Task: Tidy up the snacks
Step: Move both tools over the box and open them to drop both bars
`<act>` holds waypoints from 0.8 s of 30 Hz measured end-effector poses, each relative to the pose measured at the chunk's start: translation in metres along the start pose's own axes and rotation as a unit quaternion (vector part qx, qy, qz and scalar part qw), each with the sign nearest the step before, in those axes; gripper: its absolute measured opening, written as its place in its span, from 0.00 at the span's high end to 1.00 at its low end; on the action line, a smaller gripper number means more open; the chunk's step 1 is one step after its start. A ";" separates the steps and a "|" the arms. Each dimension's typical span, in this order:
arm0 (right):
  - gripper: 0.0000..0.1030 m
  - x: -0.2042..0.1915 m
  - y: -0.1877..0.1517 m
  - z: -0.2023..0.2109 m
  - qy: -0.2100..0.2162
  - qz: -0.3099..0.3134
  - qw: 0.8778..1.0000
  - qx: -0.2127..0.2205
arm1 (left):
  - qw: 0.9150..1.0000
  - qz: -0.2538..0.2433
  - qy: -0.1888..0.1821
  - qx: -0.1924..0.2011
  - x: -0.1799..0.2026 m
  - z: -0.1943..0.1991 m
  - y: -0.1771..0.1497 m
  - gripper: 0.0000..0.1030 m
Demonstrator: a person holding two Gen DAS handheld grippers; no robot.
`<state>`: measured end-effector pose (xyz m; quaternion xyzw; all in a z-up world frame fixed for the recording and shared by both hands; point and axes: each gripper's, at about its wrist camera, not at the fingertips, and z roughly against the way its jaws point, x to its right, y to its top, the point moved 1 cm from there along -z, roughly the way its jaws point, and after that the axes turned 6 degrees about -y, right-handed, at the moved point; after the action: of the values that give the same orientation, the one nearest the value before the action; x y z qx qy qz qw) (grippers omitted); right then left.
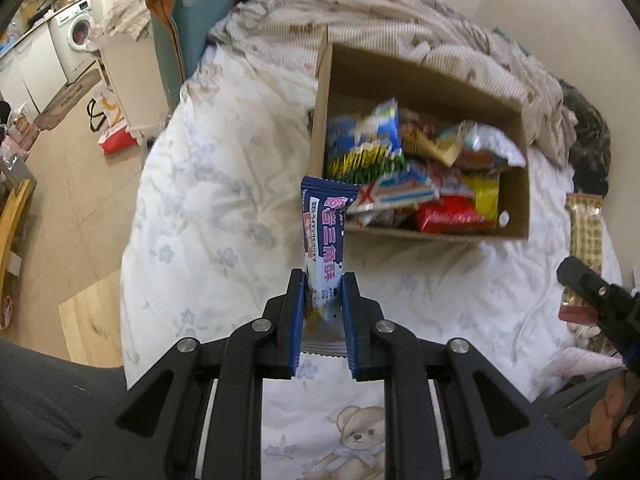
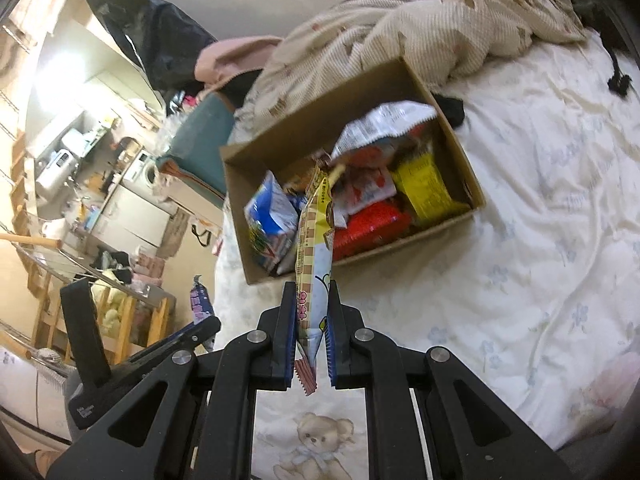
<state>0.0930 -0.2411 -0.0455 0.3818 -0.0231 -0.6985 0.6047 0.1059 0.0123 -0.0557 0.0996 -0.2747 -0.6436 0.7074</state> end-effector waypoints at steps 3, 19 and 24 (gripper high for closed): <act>0.88 -0.002 0.009 0.004 -0.002 0.008 1.000 0.009 | 1.000 -0.007 -0.001 0.018 0.003 0.013 0.010 0.86; 0.88 -0.010 0.073 -0.029 -0.009 0.038 0.999 0.017 | 0.997 -0.049 -0.009 0.056 0.038 0.007 0.098 0.86; 0.88 -0.020 0.085 -0.060 -0.007 0.060 0.998 -0.006 | 0.996 -0.072 -0.015 0.049 0.059 -0.013 0.118 0.86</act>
<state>0.1963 -0.2208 -0.0361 0.3716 -0.0459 -0.6639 0.6473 0.2148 -0.0292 0.0075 0.1434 -0.3085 -0.6801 0.6494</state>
